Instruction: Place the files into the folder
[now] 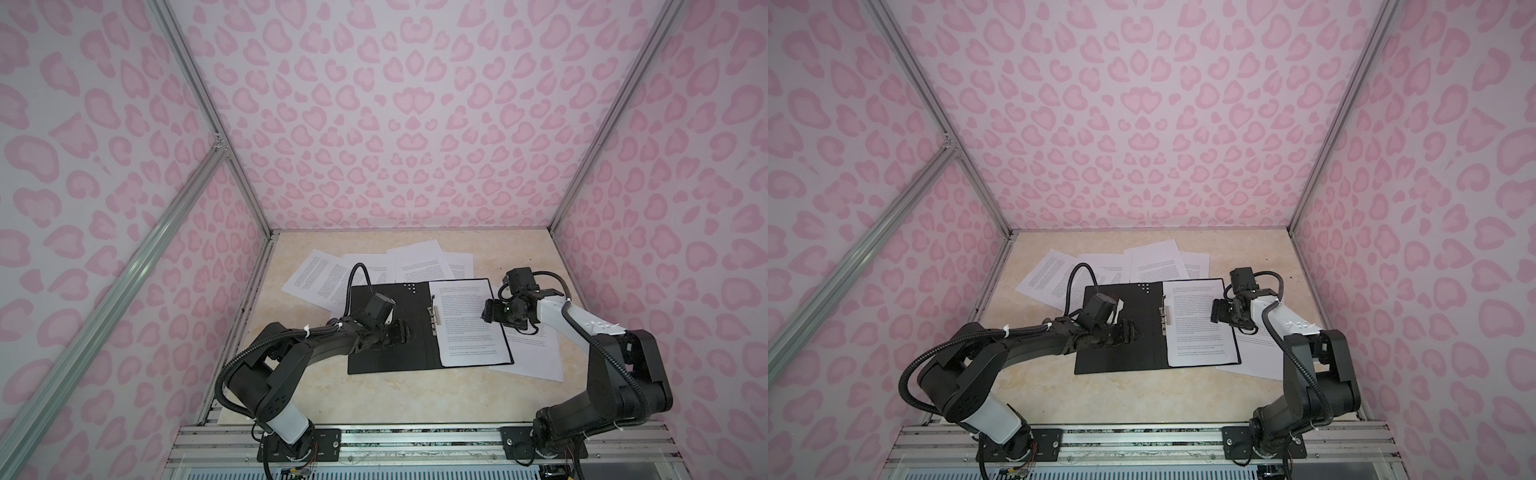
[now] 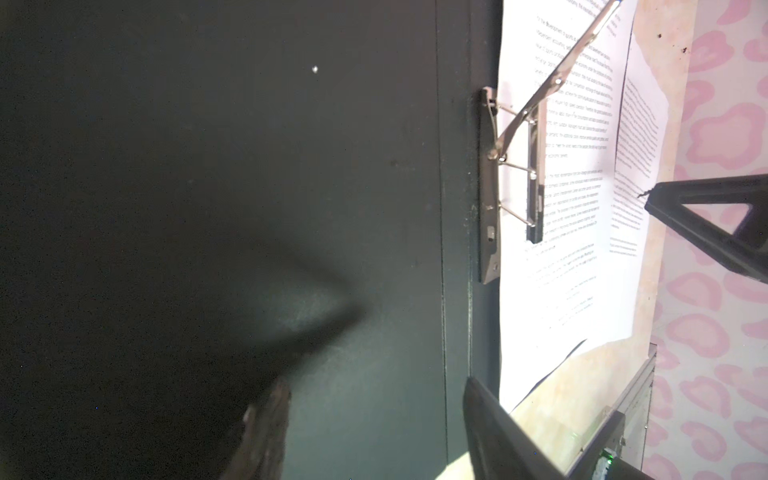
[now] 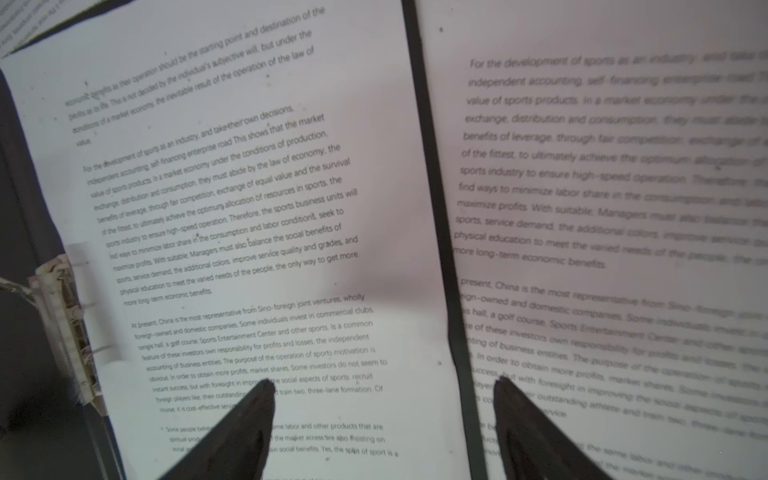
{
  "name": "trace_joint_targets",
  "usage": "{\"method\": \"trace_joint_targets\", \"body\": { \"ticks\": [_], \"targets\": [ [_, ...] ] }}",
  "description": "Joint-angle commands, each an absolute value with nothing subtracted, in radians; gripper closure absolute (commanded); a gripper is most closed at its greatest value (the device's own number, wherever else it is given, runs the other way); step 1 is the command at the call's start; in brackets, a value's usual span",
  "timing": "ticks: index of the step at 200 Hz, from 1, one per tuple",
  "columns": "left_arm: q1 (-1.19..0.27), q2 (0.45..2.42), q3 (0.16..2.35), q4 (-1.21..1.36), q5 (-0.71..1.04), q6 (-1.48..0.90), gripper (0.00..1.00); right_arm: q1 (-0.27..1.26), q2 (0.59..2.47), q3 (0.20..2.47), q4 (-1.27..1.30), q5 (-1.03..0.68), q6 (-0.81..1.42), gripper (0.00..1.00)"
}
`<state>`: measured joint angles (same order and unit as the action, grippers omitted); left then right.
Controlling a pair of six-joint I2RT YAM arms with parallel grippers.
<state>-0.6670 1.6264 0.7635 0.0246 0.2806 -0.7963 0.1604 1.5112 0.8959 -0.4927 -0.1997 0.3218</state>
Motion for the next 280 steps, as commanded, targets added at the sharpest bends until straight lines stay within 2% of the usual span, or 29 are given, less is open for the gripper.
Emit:
{"method": "trace_joint_targets", "body": {
  "ticks": [1,34,62,81,85,89,111,149,202,247,280],
  "targets": [
    [-0.666,1.612,0.775,0.045,0.296,-0.783,0.32,0.237,1.479,0.916,-0.484,-0.175,0.34,0.18],
    [-0.67,1.525,0.758,0.087,0.33,-0.732,0.32,0.422,1.432,0.956,-0.469,-0.117,0.412,0.23],
    [-0.699,1.37,0.693,0.178,0.3,-0.686,0.27,0.521,1.516,1.007,-0.451,-0.114,0.465,0.28],
    [-0.735,1.25,0.643,0.225,0.224,-0.644,0.17,0.578,1.604,1.048,-0.435,-0.097,0.482,0.31],
    [-0.744,1.226,0.634,0.226,0.202,-0.635,0.06,0.585,1.622,1.058,-0.434,-0.095,0.485,0.32],
    [-0.75,1.205,0.627,0.227,0.18,-0.626,0.0,0.592,1.639,1.065,-0.432,-0.094,0.488,0.33],
    [-0.762,1.099,0.578,0.234,0.084,-0.615,0.02,0.614,1.71,1.092,-0.415,-0.08,0.507,0.36],
    [-0.765,0.992,0.536,0.21,-0.045,-0.609,0.02,0.628,1.764,1.11,-0.396,-0.092,0.529,0.48],
    [-0.764,1.016,0.552,0.196,-0.04,-0.62,0.02,0.631,1.809,1.135,-0.406,-0.088,0.526,0.6],
    [-0.765,1.042,0.563,0.196,-0.025,-0.627,0.02,0.629,1.828,1.141,-0.417,-0.059,0.526,0.63],
    [-0.765,1.036,0.563,0.196,-0.028,-0.627,0.01,0.628,1.836,1.134,-0.401,-0.082,0.527,0.71]
  ]
}}
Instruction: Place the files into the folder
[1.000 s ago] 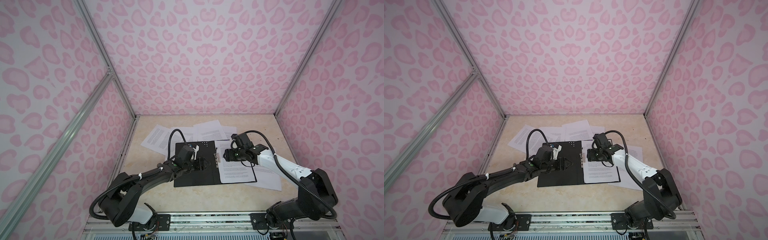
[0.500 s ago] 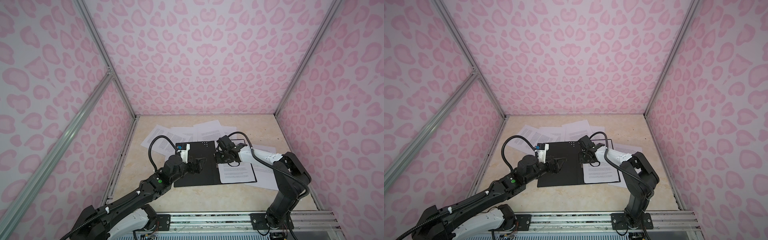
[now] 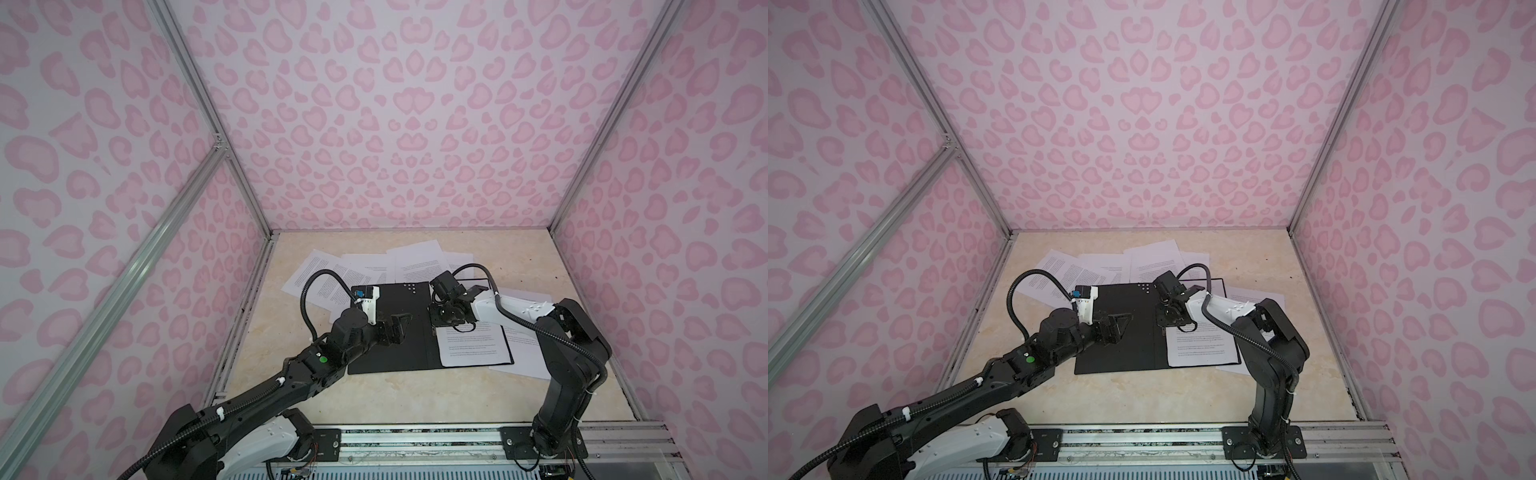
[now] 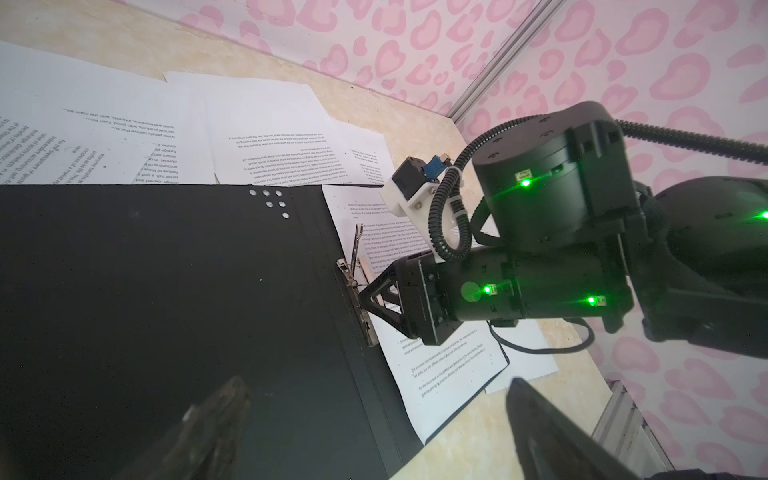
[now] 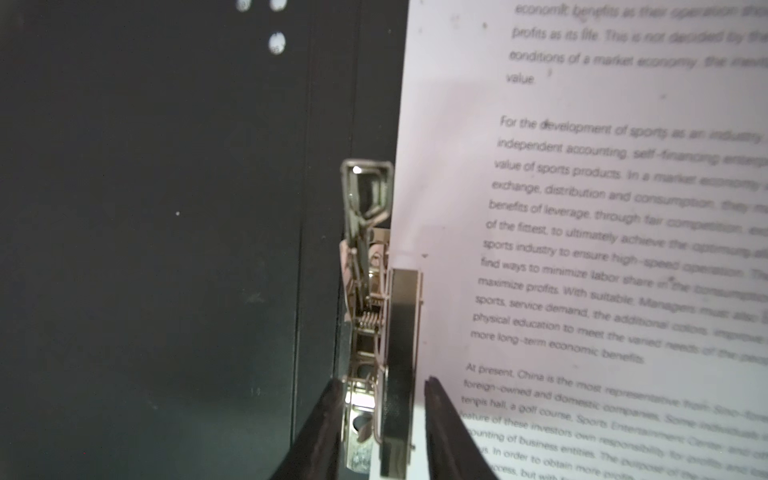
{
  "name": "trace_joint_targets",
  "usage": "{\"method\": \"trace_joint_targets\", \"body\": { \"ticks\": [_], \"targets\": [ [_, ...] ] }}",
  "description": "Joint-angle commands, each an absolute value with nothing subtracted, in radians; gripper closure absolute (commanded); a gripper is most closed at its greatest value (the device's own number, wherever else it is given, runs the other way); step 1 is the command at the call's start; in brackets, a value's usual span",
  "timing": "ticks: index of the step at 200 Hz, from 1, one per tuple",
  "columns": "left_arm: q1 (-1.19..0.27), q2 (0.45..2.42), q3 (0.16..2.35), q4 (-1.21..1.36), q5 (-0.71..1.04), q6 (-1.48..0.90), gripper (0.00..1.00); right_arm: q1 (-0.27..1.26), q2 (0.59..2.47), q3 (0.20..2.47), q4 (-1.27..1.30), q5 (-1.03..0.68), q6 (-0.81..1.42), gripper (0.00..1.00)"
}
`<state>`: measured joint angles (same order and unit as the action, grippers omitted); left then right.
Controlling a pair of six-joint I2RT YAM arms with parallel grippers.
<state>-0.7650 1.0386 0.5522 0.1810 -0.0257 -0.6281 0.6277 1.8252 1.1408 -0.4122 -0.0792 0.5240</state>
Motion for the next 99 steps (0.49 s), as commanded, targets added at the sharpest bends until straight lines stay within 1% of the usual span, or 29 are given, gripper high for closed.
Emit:
{"method": "trace_joint_targets", "body": {
  "ticks": [1,38,68,99],
  "targets": [
    [-0.765,1.035,0.563,0.196,-0.029,-0.626,0.01,0.628,1.836,1.135,-0.401,-0.082,0.526,0.71],
    [-0.765,1.046,0.571,0.152,-0.049,-0.629,0.01,0.632,1.826,1.134,-0.393,-0.098,0.541,0.8],
    [-0.765,1.066,0.584,0.128,-0.064,-0.634,0.01,0.65,1.804,1.151,-0.424,-0.06,0.572,0.89],
    [-0.765,1.071,0.589,0.116,-0.077,-0.641,0.01,0.678,1.786,1.156,-0.426,-0.054,0.613,0.92]
  ]
}}
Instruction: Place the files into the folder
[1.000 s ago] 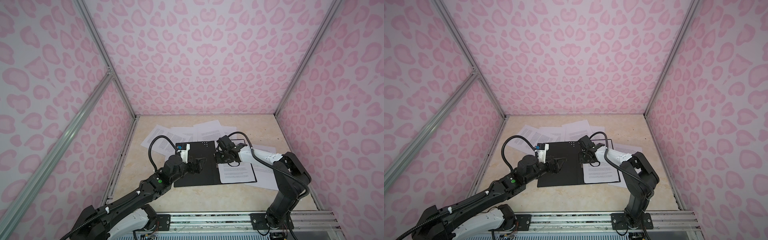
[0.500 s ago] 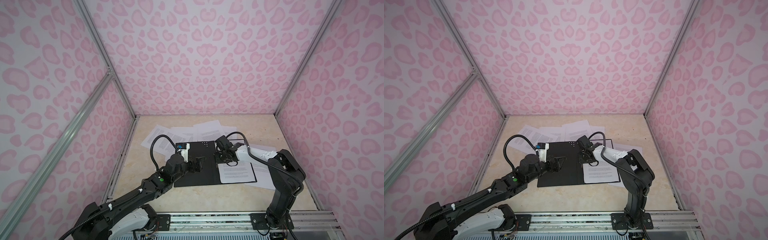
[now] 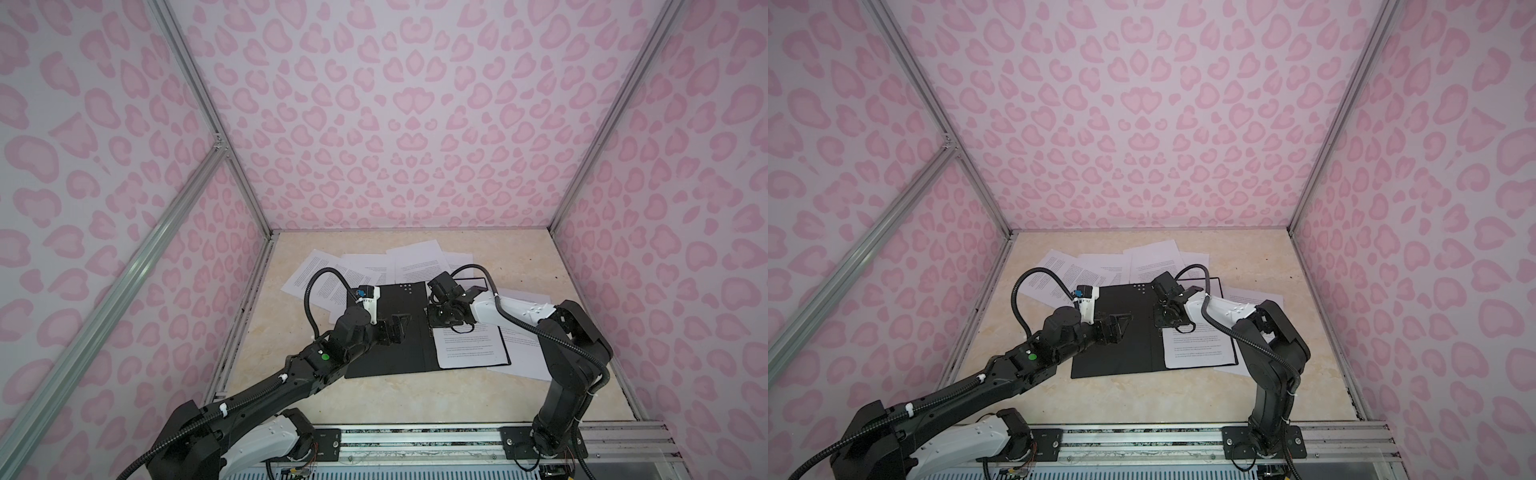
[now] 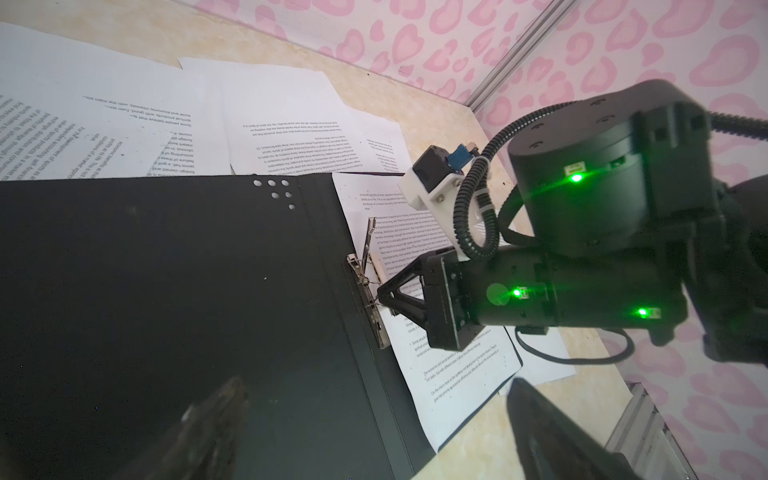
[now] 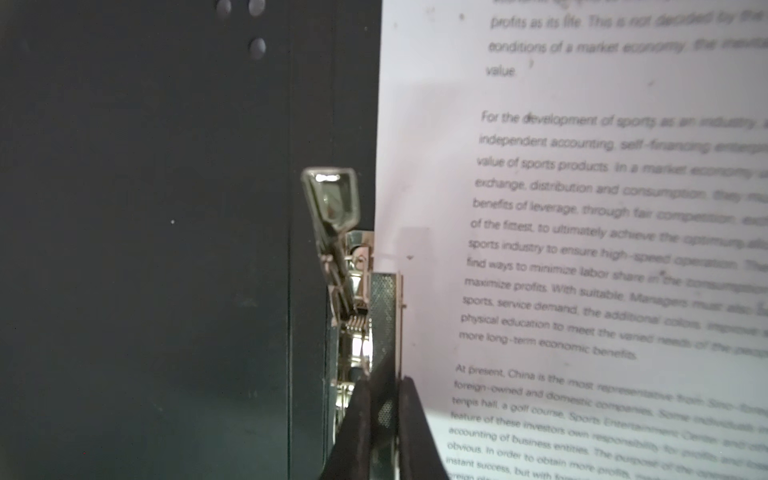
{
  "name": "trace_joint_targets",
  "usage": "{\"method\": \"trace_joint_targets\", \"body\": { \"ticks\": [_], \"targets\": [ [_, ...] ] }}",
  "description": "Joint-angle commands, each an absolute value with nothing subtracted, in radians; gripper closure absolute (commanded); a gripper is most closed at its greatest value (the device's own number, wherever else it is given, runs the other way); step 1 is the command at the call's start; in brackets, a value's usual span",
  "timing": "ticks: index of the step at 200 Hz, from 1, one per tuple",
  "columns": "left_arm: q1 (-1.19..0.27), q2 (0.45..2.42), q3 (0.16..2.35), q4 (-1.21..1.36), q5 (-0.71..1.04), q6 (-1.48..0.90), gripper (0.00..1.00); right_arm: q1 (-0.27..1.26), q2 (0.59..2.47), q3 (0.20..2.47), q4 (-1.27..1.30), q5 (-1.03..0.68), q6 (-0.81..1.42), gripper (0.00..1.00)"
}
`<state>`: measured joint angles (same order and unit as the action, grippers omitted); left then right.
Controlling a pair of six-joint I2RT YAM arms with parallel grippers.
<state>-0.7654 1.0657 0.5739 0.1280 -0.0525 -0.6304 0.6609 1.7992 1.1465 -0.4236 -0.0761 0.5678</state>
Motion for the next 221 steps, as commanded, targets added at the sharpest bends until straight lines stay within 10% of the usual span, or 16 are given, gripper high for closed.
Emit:
{"method": "trace_joint_targets", "body": {
  "ticks": [1,167,221],
  "targets": [
    [-0.765,1.071,0.589,0.115,-0.078,-0.641,0.01,0.679,1.785,1.156,-0.426,-0.054,0.615,0.93],
    [-0.764,1.051,0.592,0.072,-0.142,-0.649,0.01,0.896,1.851,1.167,-0.33,0.04,0.924,0.96],
    [-0.764,1.046,0.595,0.064,-0.146,-0.649,0.01,0.896,1.842,1.146,-0.302,0.037,0.942,0.79]
  ]
}}
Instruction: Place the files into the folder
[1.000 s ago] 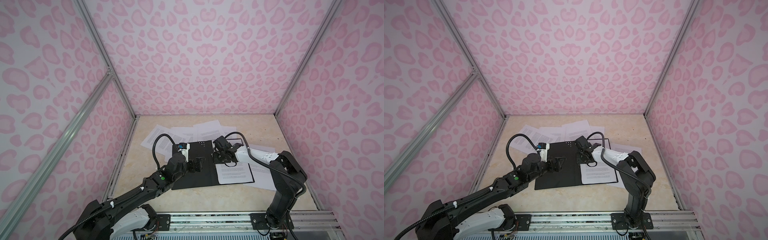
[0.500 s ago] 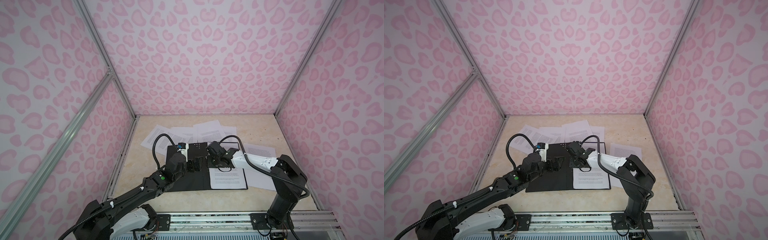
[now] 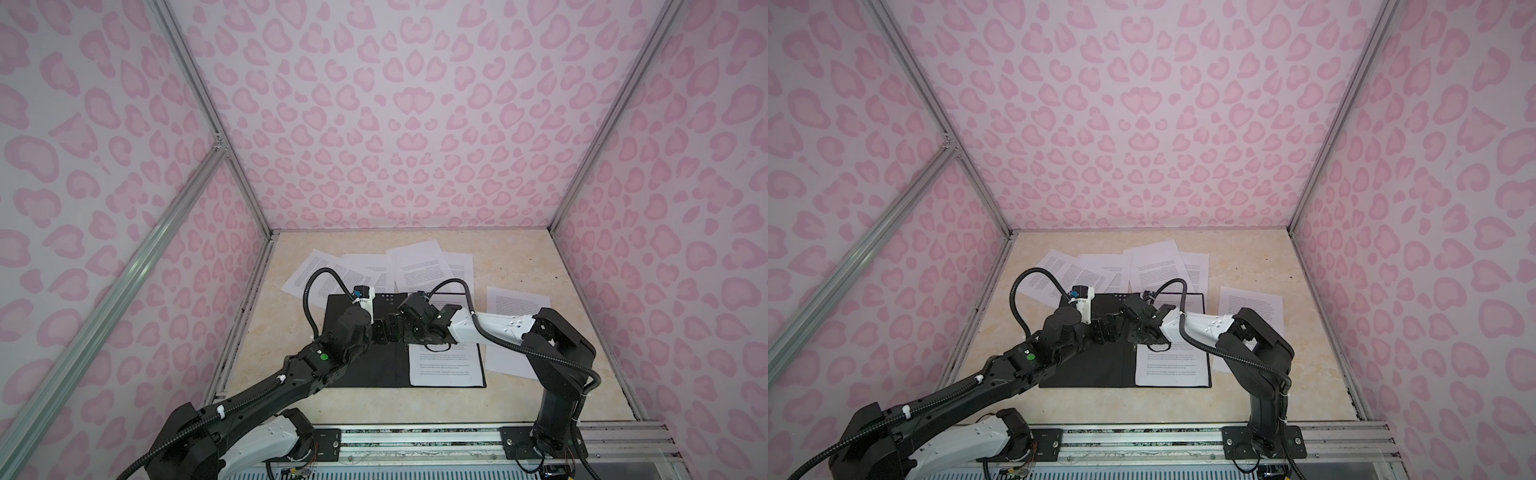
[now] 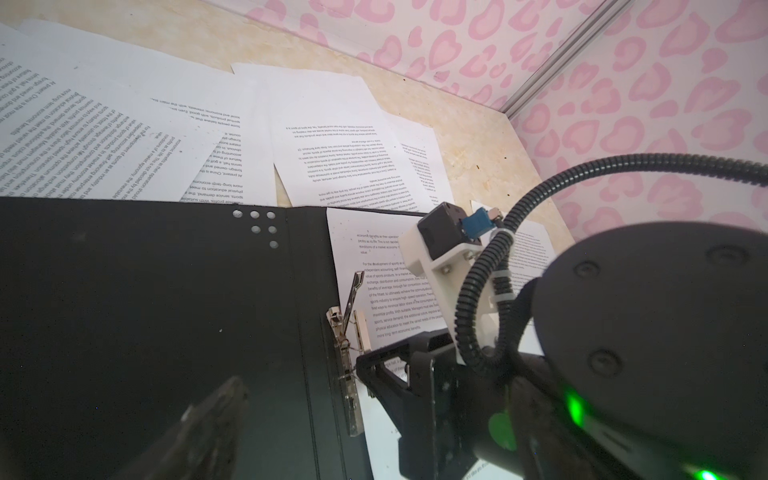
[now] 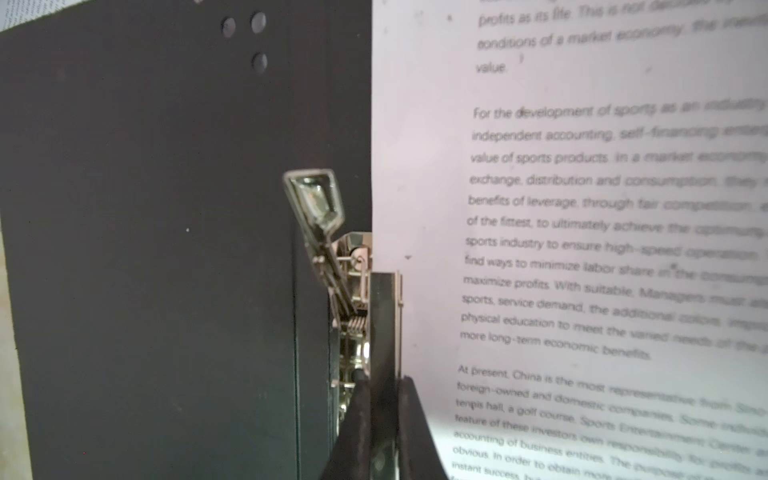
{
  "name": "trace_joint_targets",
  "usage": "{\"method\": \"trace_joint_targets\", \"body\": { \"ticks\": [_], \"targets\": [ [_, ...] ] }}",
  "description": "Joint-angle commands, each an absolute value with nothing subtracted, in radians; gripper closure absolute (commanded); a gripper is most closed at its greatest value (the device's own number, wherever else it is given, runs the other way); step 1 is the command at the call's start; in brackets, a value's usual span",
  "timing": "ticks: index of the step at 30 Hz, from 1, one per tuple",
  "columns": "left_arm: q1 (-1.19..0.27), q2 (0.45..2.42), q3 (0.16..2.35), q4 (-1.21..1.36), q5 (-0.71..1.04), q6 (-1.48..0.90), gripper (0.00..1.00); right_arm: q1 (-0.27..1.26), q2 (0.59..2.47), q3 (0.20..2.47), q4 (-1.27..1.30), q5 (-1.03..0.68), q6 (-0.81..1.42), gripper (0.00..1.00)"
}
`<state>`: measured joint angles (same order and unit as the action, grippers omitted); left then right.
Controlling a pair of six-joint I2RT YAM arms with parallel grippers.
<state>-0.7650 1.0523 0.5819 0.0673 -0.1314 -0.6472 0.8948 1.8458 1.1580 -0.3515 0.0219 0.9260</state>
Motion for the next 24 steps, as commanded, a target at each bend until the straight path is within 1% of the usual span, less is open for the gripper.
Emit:
{"method": "trace_joint_targets", "body": {
  "ticks": [1,8,10,14,16,17,20,22,24],
  "targets": [
    [-0.764,1.046,0.595,0.064,-0.146,-0.649,0.01,0.896,1.841,1.144,-0.302,0.038,0.942,0.78],
    [-0.762,1.032,0.592,0.061,-0.15,-0.647,0.01,0.888,1.785,1.14,-0.307,0.045,0.89,0.56],
    [-0.762,1.029,0.592,0.06,-0.15,-0.647,0.01,0.869,1.741,1.132,-0.313,0.043,0.862,0.5],
    [-0.762,1.011,0.586,0.062,-0.15,-0.646,0.01,0.784,1.589,1.049,-0.348,0.073,0.799,0.32],
    [-0.762,0.996,0.579,0.072,-0.141,-0.643,0.02,0.708,1.491,0.975,-0.376,0.095,0.791,0.22],
    [-0.761,0.99,0.575,0.082,-0.133,-0.639,0.03,0.673,1.456,0.942,-0.382,0.091,0.778,0.2],
    [-0.762,0.984,0.563,0.12,-0.088,-0.628,0.03,0.497,1.309,0.808,-0.385,0.039,0.719,0.14],
    [-0.762,0.998,0.571,0.136,-0.042,-0.613,0.03,0.344,1.204,0.719,-0.388,0.019,0.698,0.08],
    [-0.764,1.029,0.582,0.166,0.033,-0.586,0.03,0.166,1.109,0.623,-0.365,-0.041,0.667,0.04]
  ]
}}
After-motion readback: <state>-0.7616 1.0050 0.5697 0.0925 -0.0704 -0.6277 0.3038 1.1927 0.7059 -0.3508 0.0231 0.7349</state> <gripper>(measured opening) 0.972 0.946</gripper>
